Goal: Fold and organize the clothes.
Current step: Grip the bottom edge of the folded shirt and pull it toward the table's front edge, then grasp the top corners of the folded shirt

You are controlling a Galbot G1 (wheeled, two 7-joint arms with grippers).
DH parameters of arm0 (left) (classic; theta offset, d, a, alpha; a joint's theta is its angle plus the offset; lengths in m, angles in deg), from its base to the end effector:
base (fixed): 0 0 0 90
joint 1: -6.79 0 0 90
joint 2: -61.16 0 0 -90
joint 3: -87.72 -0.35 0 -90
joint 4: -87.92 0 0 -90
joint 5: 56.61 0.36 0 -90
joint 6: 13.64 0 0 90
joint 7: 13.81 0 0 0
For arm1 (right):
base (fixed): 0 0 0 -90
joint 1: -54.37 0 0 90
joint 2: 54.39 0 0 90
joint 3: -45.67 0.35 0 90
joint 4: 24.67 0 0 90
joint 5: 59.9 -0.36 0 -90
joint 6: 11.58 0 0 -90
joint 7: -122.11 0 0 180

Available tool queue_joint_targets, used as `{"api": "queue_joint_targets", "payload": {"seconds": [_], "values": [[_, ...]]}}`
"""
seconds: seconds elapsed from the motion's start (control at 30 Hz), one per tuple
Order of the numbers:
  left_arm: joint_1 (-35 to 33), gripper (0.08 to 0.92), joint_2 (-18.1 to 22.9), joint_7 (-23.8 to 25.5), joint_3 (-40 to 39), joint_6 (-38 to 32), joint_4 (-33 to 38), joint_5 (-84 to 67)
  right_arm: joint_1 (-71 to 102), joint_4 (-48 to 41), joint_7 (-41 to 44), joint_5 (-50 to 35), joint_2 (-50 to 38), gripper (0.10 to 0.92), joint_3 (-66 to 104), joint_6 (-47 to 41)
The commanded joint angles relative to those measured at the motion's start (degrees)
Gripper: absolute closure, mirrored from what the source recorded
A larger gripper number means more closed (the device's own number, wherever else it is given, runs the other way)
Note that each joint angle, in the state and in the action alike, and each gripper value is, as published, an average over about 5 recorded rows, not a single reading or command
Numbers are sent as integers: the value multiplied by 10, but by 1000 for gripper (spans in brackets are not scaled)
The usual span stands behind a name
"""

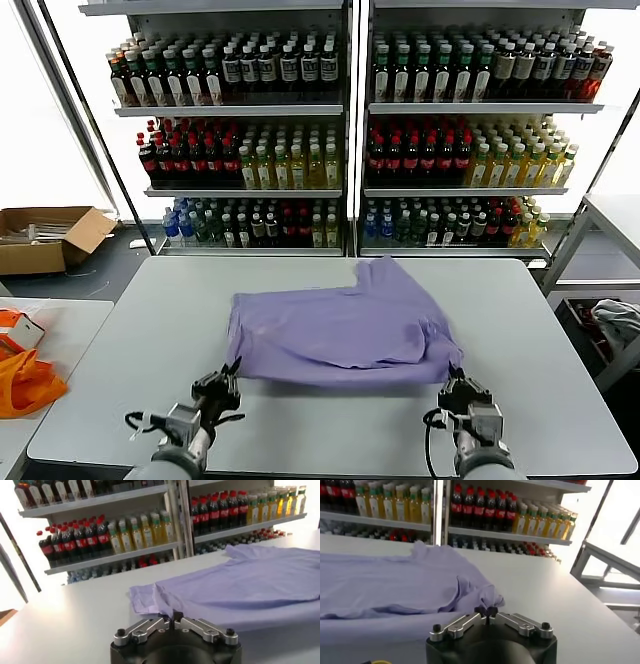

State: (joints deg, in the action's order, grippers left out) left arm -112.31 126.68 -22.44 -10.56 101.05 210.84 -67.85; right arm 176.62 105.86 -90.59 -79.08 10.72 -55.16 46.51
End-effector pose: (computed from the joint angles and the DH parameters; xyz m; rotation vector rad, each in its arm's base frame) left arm 0.1842 0.0244 -0.2839 -0.2320 -2.7087 -0.2779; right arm 0.1596 -0.0022 -0.2507 -0.1718 -2.6421 0.2302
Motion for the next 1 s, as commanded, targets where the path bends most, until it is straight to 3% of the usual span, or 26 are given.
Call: {"api": "queue_joint_targets", "payload": {"seconds": [0.03, 0.17, 0.27, 0.6, 0.8, 0.93, 1.0], "values": [[-136, 900, -3, -3, 24, -17, 65, 24, 75, 47, -22, 8, -11, 910, 2, -7], [-130, 896, 10, -1, 20, -16, 59, 31, 82, 54, -19, 7, -11, 863, -6, -11], [-131, 853, 22, 0, 8, -18, 54, 37, 82, 51, -21, 10, -7, 777, -12, -12], [-97, 565, 44, -7, 7, -19, 32, 45, 144, 63, -45, 9, -5, 491, -19, 13], [-46, 392, 53, -9, 41, -23, 62, 31, 117, 90, -39, 4, 8, 318, 22, 52], [10, 279, 51, 10, 75, -51, 68, 10, 18, 40, 15, -6, 19, 224, 110, 121], [38, 227, 41, 27, 96, -61, 61, -3, -31, 9, 81, -20, 7, 209, 156, 143]]}}
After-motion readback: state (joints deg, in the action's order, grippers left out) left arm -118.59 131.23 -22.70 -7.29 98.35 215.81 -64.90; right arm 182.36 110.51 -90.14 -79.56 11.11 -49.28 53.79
